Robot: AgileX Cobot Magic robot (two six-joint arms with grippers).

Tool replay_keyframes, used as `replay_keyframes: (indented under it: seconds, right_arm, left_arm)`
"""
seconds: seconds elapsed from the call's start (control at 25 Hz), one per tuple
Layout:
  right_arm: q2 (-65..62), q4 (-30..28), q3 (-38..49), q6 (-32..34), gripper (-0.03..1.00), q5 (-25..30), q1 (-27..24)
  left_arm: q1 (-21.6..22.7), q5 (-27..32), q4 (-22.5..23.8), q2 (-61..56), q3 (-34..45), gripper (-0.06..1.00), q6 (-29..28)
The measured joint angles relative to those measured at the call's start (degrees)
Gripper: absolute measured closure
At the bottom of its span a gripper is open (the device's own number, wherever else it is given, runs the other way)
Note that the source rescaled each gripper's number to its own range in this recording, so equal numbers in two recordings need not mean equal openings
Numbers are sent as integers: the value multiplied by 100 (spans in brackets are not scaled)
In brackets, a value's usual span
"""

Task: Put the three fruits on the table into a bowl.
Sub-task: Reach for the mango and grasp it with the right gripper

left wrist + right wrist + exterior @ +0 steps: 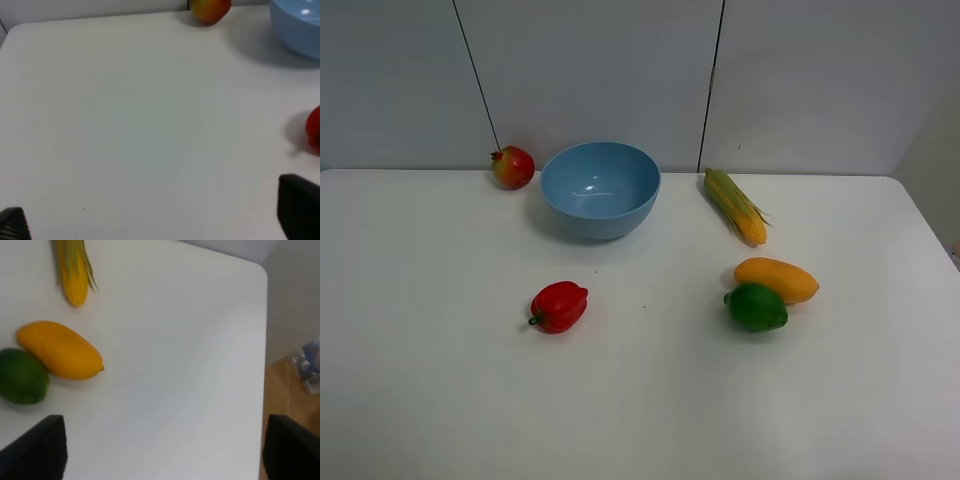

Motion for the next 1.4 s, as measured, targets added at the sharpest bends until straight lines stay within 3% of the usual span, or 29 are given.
replay_keyframes:
  seconds: [0.16,0.56,1.4]
  right_arm:
    - [1670,-14,-504,-569,57,-203,84]
    - [4471,742,-1161,-983,57,-976,141]
    - [5902,1109,-1199,-1774,57,-1437,319]
  left_arm:
    - [0,0,0,0,0,-6,0]
    - [0,0,0,0,0,-6,0]
    - [0,0,0,0,0,-6,0]
